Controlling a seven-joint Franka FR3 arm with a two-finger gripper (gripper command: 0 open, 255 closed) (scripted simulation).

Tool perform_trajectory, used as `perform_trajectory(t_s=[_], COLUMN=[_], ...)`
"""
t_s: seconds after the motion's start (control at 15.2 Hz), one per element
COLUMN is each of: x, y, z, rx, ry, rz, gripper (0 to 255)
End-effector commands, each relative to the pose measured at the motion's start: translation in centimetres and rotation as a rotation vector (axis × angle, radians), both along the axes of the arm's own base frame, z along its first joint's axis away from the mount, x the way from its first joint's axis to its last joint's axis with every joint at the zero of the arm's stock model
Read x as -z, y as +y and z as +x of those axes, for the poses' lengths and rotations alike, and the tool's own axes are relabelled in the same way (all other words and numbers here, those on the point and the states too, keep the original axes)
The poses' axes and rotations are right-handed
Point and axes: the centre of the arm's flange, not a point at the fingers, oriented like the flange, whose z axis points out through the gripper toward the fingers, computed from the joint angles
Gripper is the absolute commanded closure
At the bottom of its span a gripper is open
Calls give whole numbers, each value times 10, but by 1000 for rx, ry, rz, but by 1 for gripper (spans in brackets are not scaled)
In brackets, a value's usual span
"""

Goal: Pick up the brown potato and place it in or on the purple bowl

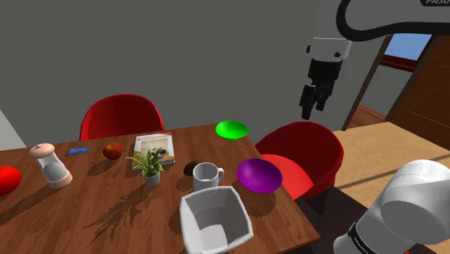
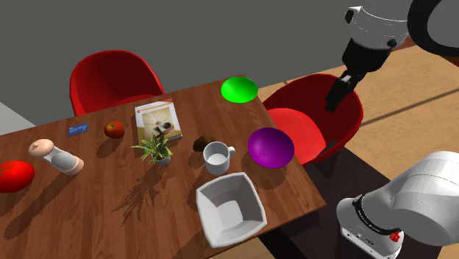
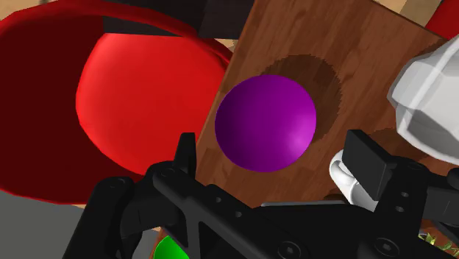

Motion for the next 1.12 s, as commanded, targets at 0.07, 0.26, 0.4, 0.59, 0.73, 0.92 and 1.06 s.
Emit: perform_trajectory(t_s=[0.07, 0.26, 0.4, 0.59, 0.73, 0.92, 1.06], x=[6, 26, 39, 60, 74, 95, 110], y=[4, 17, 27, 43, 56, 76, 90], z=[12, 46, 68, 100, 121, 151, 169], rx=[-24, -97, -145, -217, -266, -338, -386], ry=[4, 16, 24, 36, 44, 56, 64], rz=[-4, -15, -22, -33, -41, -52, -59], gripper=[0, 0, 0, 0, 0, 0, 0])
